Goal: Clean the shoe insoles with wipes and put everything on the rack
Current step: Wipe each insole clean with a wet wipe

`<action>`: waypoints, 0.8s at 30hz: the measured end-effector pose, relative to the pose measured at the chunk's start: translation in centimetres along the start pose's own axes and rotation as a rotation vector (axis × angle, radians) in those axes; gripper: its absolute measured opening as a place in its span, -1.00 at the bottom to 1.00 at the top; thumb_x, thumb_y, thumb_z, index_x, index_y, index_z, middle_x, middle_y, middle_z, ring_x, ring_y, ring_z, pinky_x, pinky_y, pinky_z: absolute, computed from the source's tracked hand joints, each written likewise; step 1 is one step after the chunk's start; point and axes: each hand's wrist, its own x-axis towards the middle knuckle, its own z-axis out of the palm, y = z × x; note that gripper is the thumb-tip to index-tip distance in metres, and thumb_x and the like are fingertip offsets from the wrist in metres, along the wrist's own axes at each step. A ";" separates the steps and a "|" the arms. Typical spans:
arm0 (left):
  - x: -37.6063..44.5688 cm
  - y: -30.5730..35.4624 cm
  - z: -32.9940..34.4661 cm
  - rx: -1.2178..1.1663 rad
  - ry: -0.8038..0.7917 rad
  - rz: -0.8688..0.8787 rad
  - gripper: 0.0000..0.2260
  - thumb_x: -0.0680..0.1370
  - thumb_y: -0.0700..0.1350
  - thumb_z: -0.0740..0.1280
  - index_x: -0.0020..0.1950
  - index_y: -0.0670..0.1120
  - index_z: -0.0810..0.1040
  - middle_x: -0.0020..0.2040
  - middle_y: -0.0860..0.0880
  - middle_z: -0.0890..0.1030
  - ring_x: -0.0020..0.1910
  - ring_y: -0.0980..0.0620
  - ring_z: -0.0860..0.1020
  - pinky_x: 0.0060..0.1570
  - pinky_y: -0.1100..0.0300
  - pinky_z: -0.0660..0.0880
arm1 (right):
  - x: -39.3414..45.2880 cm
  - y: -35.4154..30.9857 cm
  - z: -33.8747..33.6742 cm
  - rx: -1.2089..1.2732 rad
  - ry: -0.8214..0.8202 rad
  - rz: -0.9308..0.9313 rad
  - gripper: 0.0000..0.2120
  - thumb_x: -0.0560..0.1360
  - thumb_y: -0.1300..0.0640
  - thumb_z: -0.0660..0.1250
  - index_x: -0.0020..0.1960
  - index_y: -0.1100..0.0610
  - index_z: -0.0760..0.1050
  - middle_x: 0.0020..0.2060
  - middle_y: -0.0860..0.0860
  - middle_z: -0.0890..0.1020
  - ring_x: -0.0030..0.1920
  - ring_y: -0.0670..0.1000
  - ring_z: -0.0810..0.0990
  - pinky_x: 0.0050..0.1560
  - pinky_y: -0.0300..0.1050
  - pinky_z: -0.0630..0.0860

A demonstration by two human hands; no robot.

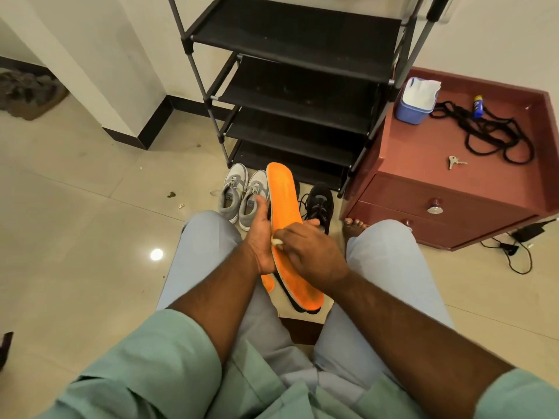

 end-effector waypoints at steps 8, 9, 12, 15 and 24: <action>0.0 0.2 0.3 0.007 -0.009 0.023 0.02 0.34 0.63 -0.15 0.25 -0.11 0.65 0.13 -0.22 0.66 0.05 -0.22 0.67 0.12 -0.15 0.48 | -0.3 1.1 0.2 -0.040 -0.076 -0.090 -0.70 0.54 0.08 0.11 0.08 0.15 0.57 -0.11 0.07 0.62 -0.17 0.13 0.58 -0.26 0.07 0.55; -0.1 -0.1 0.5 0.023 -0.007 0.029 0.00 0.34 0.63 -0.14 0.11 -0.12 0.71 0.07 -0.21 0.68 0.03 -0.20 0.67 0.13 -0.15 0.47 | 0.2 1.0 0.1 -0.035 -0.003 -0.025 -0.68 0.53 0.09 0.10 0.08 0.16 0.58 -0.12 0.08 0.62 -0.18 0.13 0.58 -0.26 0.05 0.56; 0.4 -0.8 0.6 0.006 0.006 0.066 -0.09 0.36 0.62 -0.08 0.06 -0.05 0.73 0.09 -0.20 0.67 0.07 -0.20 0.65 0.20 -0.18 0.45 | 0.5 0.9 -0.1 0.009 0.101 0.097 -0.65 0.52 0.07 0.08 0.08 0.16 0.58 -0.13 0.08 0.61 -0.17 0.13 0.57 -0.23 0.06 0.55; 0.8 -0.2 -0.1 -0.060 -0.027 0.083 -0.10 0.36 0.61 -0.10 0.36 0.06 0.54 0.22 -0.25 0.61 0.14 -0.29 0.62 0.17 -0.22 0.49 | -1.0 0.8 0.4 -0.013 -0.027 -0.056 -0.70 0.51 0.08 0.13 0.06 0.15 0.59 -0.12 0.07 0.63 -0.17 0.13 0.59 -0.23 0.06 0.56; 0.6 -1.0 0.4 0.011 0.030 0.076 -0.09 0.39 0.60 -0.08 0.08 -0.07 0.73 0.09 -0.20 0.67 0.07 -0.20 0.66 0.14 -0.16 0.48 | 0.6 1.9 -0.1 -0.016 0.068 0.132 -0.66 0.52 0.06 0.09 0.06 0.14 0.60 -0.11 0.06 0.66 -0.20 0.12 0.55 -0.19 0.06 0.52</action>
